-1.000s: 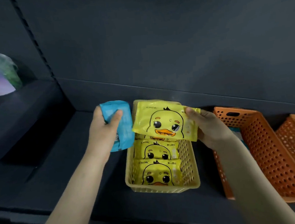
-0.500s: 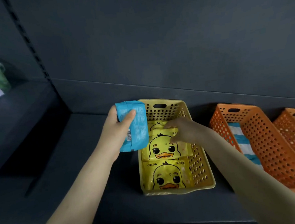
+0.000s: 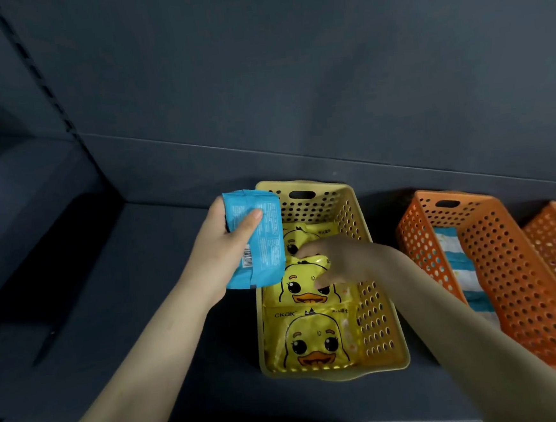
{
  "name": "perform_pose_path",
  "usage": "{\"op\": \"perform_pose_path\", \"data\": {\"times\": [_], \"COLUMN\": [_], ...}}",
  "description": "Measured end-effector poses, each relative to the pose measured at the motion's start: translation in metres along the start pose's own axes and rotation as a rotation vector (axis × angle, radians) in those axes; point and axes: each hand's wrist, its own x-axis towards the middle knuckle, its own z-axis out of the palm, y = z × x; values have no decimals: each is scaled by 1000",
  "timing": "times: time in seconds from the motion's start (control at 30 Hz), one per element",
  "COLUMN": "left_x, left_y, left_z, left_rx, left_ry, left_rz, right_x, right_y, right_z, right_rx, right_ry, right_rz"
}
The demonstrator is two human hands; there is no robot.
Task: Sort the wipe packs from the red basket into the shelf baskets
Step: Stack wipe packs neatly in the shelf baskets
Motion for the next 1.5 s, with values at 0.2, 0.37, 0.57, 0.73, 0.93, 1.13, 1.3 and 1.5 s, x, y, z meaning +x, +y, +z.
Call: {"op": "perform_pose_path", "data": {"times": [0.2,0.37,0.57,0.73,0.93,1.13,1.3,1.5], "left_x": [0,3,1,-11,-24,-36,-44,-41], "left_y": [1,4,18,31,24,9,-7,-24], "left_z": [0,-3,2,46,130,214,247,274], "left_rx": [-1,-141,-310,-421,-349,-294,-264,-79], "left_ry": [-9,31,23,-91,-186,-179,-218,-102], "left_rz": [-9,-107,-177,-133,-144,-327,-173,-115], "right_x": [1,-8,-52,-95,-122,-146,-162,-177], "right_y": [0,-7,-8,1,36,102,156,195], "right_z": [2,3,-4,-2,2,6,9,-4], "right_rx": [0,53,263,826,1629,1350,1440,1635], "right_ry": [-12,59,246,335,408,977,1000,530], "right_rz": [-12,12,-91,-199,-75,-75,-25,-105]}}
